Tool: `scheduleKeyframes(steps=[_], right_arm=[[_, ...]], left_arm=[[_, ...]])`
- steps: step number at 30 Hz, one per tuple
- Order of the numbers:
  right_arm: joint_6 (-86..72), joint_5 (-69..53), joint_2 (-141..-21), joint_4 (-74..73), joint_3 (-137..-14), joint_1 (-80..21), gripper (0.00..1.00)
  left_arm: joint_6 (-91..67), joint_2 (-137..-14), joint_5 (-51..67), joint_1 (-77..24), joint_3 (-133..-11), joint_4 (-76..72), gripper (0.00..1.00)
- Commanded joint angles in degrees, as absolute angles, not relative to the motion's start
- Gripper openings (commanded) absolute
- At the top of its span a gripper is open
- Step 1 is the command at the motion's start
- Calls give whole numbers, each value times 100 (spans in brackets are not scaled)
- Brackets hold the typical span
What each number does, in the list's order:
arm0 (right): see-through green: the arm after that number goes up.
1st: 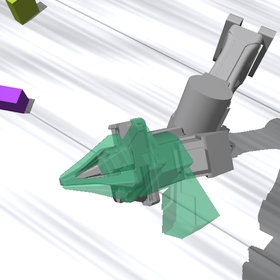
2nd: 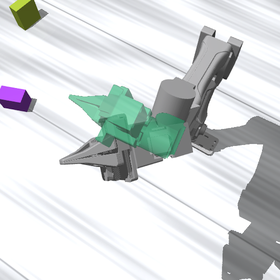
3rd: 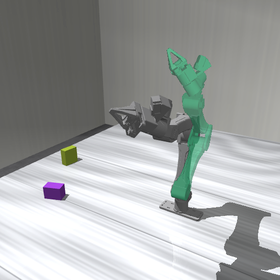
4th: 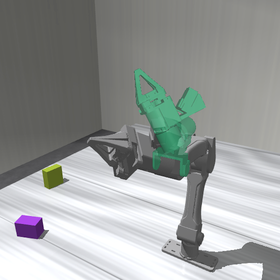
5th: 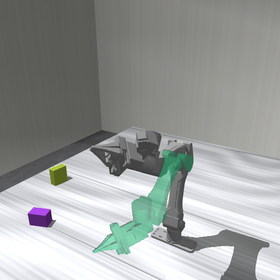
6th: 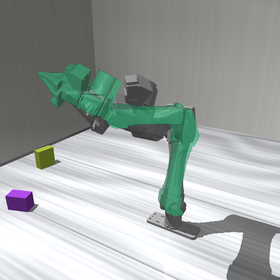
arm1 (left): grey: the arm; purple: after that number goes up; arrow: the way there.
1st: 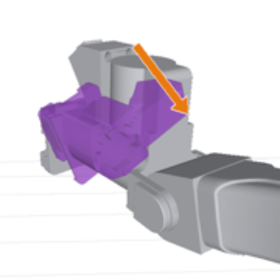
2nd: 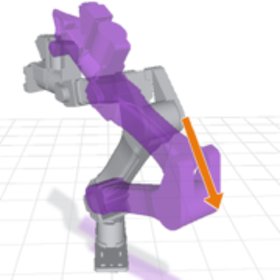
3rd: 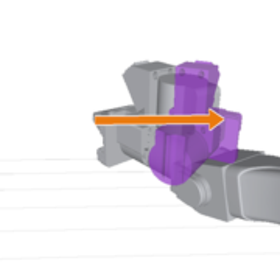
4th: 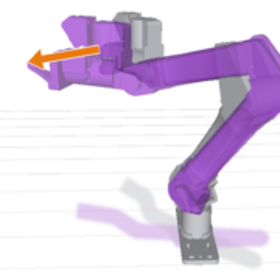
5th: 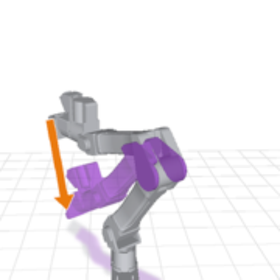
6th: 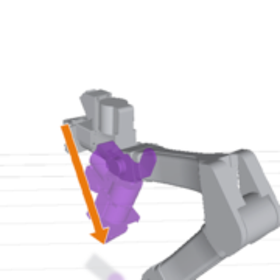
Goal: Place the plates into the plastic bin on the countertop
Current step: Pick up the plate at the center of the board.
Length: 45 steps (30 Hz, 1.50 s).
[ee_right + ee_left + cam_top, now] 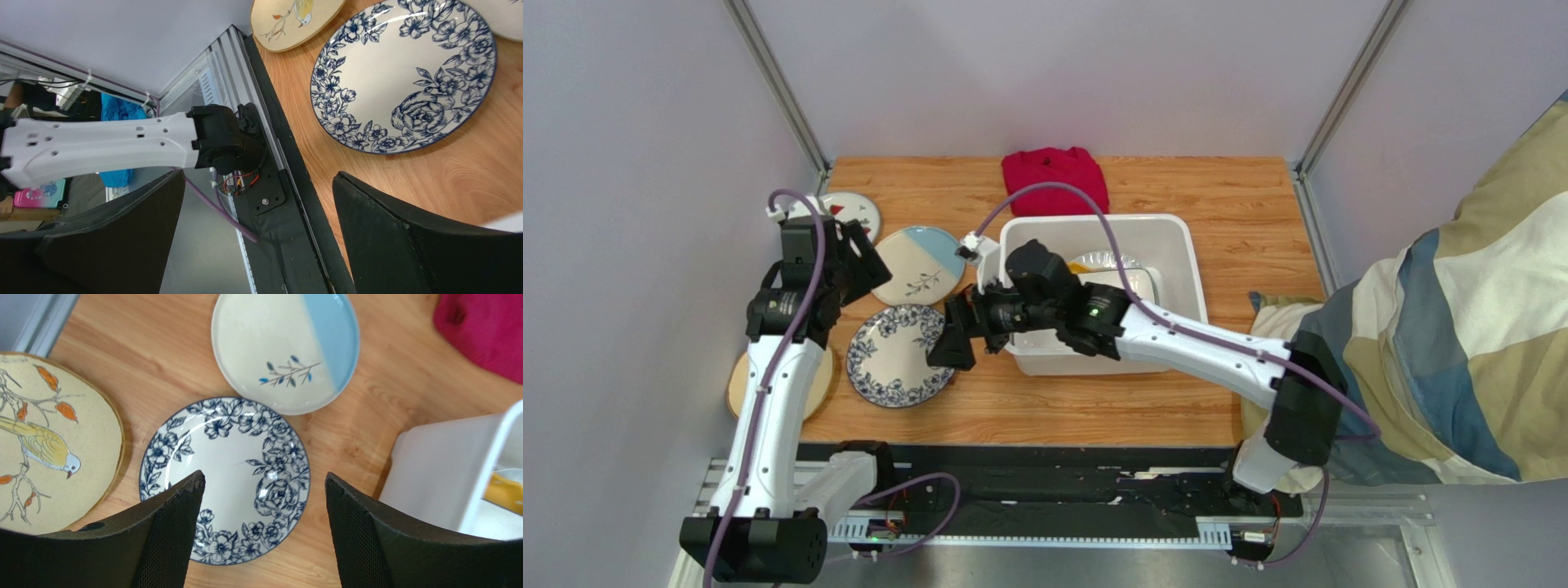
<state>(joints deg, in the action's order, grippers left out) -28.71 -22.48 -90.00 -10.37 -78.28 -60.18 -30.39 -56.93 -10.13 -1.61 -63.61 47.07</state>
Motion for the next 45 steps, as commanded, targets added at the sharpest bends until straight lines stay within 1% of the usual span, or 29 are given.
scheduleKeyframes(steps=[1,4,10,11,16,17,18,19,24,29,40,45], right_arm=[[-3190,-1626,-10033,-861,-8479,-6091,94],[-3322,-1407,-10737,-958,-8927,-6195,93],[-3401,-204,-12003,-1502,-9913,-6240,94],[-3410,181,-12119,-1703,-10184,-6223,94],[-3507,720,-12559,-1977,-10433,-5995,96],[-3542,729,-12603,-1986,-10433,-5951,96],[-3551,677,-12656,-1978,-10476,-5863,96],[-3542,625,-12769,-1995,-10503,-5828,96],[-3341,80,-13156,-1995,-10801,-5739,95],[-3357,-623,-13298,-1855,-10837,-5730,94],[-3138,-712,-13720,-2232,-11171,-5757,92],[-3173,-1054,-13728,-2136,-11136,-5748,90]], left_arm=[[-2761,-5546,-467,-53,-7022,4526,78],[-2541,-5581,-317,-53,-7338,4535,78],[-2137,-5607,-44,-53,-7567,4491,78],[-2084,-5616,87,-53,-7550,4483,78],[-1924,-5590,316,-53,-7392,4421,78],[-1951,-5555,403,-53,-7278,4308,78],[-1977,-5537,552,-53,-7225,4254,81],[-1986,-5520,571,-53,-7146,4167,82],[-1995,-5493,624,-53,-6979,4034,82],[-1942,-5467,519,-53,-6768,3894,82],[-1881,-5590,545,-53,-6618,3657,82],[-1854,-5590,518,-53,-6513,3577,82]])
